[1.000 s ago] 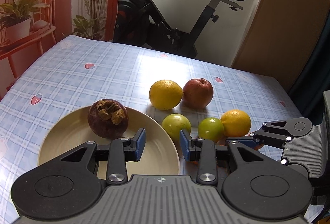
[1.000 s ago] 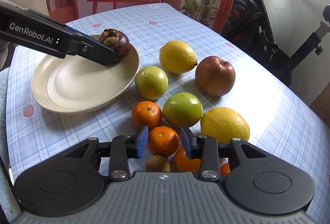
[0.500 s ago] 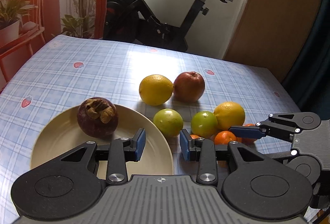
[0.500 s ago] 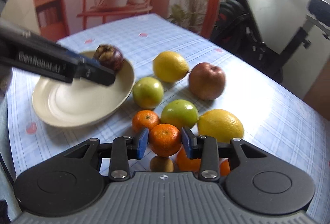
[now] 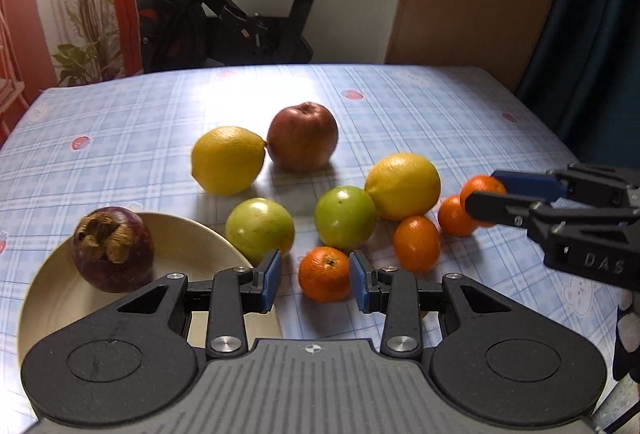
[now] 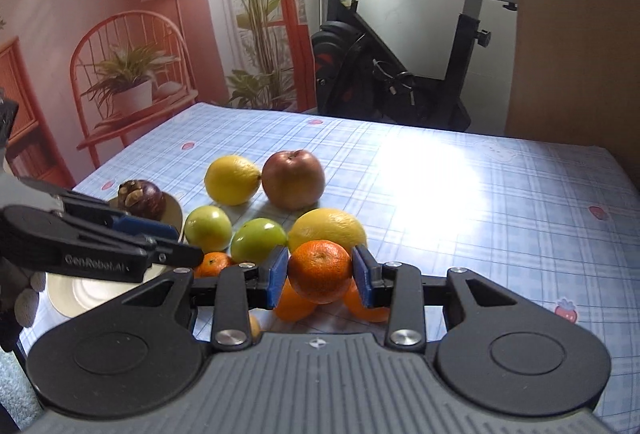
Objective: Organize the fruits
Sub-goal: 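Carry the tangerine in the left gripper to the plate while the right gripper carries its tangerine there, then open the left gripper on the plate while the right gripper releases its tangerine beside it, then grasp another tangerine with the left gripper while the right gripper grasps a tangerine, then open the left gripper over the plate while the right gripper releases its tangerine there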
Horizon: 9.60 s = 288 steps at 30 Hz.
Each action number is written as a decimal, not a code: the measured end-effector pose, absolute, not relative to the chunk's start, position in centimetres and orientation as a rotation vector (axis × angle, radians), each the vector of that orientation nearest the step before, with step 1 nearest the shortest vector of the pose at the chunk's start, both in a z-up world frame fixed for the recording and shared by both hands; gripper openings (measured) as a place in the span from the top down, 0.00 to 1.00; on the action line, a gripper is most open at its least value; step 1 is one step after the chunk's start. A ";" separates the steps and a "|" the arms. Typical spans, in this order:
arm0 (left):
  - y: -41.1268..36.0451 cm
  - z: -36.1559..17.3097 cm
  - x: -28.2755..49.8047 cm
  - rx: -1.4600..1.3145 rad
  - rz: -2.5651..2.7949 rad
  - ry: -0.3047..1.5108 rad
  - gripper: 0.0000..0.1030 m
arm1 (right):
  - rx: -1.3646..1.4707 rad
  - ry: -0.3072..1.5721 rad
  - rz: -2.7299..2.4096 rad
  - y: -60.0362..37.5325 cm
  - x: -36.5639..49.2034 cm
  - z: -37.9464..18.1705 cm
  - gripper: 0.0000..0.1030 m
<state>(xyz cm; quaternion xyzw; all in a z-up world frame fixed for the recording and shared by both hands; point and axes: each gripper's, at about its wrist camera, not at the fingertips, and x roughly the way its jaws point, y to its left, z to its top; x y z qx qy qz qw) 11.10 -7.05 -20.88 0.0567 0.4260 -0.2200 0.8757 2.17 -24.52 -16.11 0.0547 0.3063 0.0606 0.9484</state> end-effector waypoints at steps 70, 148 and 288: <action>8.2 -21.7 13.8 -0.024 -0.209 0.902 0.63 | -0.276 0.772 0.518 -7.5 14.8 -20.7 0.63; -11.4 -20.1 11.5 0.021 -0.416 0.889 0.62 | 0.092 0.601 0.193 -28.7 2.4 -21.0 0.58; 7.6 -17.4 9.4 -0.178 -0.107 0.782 0.60 | -0.017 0.646 0.304 -16.0 7.0 -16.6 0.59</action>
